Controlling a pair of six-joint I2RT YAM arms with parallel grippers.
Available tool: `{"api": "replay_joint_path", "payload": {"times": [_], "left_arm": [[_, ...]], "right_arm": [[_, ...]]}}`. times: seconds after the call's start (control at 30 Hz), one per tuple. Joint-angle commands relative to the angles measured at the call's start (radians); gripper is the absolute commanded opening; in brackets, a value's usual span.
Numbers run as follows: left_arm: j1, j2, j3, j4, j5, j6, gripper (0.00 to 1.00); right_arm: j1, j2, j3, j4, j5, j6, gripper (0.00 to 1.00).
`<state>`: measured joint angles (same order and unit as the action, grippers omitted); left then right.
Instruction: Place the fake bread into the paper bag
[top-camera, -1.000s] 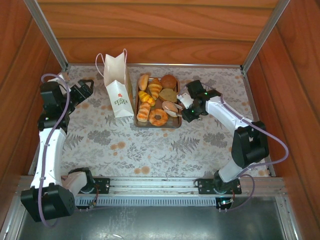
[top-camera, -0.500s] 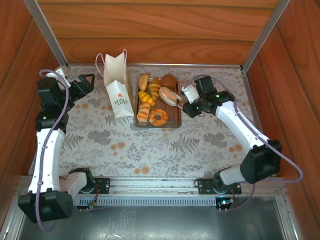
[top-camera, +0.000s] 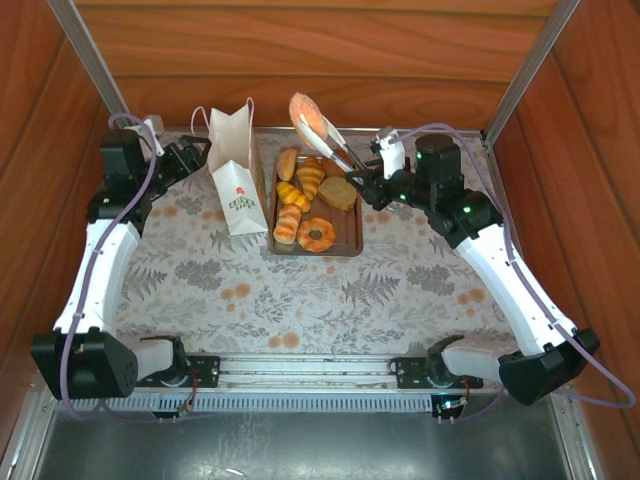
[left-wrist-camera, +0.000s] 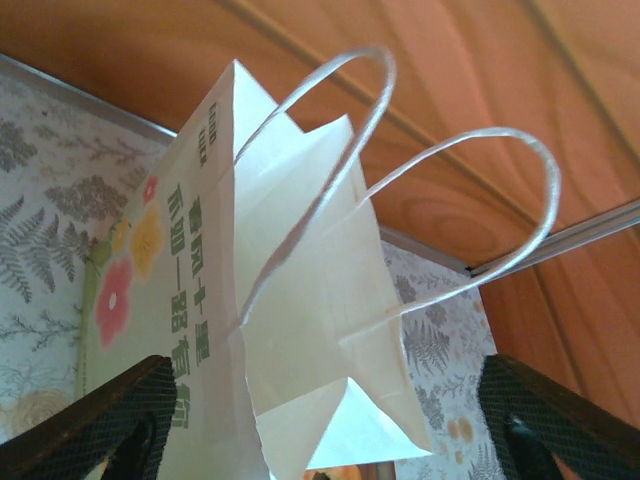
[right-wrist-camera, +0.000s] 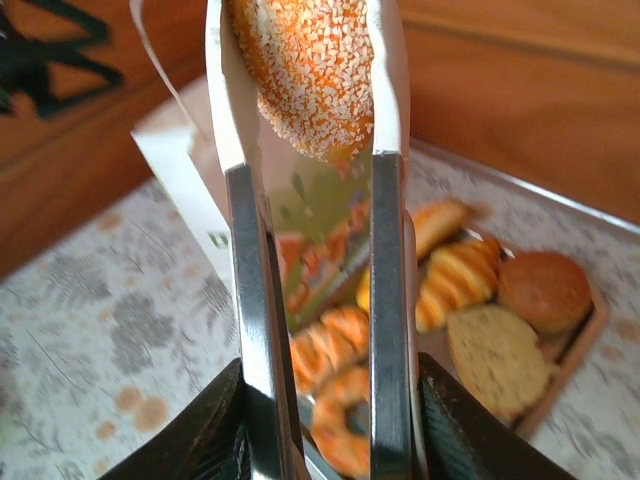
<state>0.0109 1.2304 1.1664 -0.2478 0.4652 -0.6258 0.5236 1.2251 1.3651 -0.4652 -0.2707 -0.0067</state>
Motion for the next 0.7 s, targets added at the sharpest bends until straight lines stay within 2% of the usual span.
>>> {"api": "replay_joint_path", "payload": {"times": [0.0,0.07,0.17,0.3,0.47,0.67], "left_arm": [[-0.01,0.032,0.029,-0.011,-0.068,-0.026,0.76],[-0.014,0.049,0.032,-0.011,-0.098,-0.024,0.74],[-0.02,0.079,0.05,-0.011,-0.086,-0.024,0.74],[-0.031,0.107,0.06,-0.01,-0.079,-0.03,0.68],[-0.041,0.128,0.058,0.001,-0.077,-0.041,0.61],[-0.047,0.138,0.045,0.012,-0.085,-0.054,0.51]], "right_arm": [[0.053,0.023,0.07,0.153,-0.053,0.091,0.39],[0.09,0.052,0.1,0.189,-0.047,0.118,0.39],[0.146,0.102,0.15,0.234,-0.016,0.156,0.39],[0.206,0.185,0.212,0.285,0.03,0.227,0.39],[0.261,0.291,0.315,0.226,0.16,0.248,0.39],[0.288,0.387,0.375,0.207,0.171,0.295,0.39]]}}
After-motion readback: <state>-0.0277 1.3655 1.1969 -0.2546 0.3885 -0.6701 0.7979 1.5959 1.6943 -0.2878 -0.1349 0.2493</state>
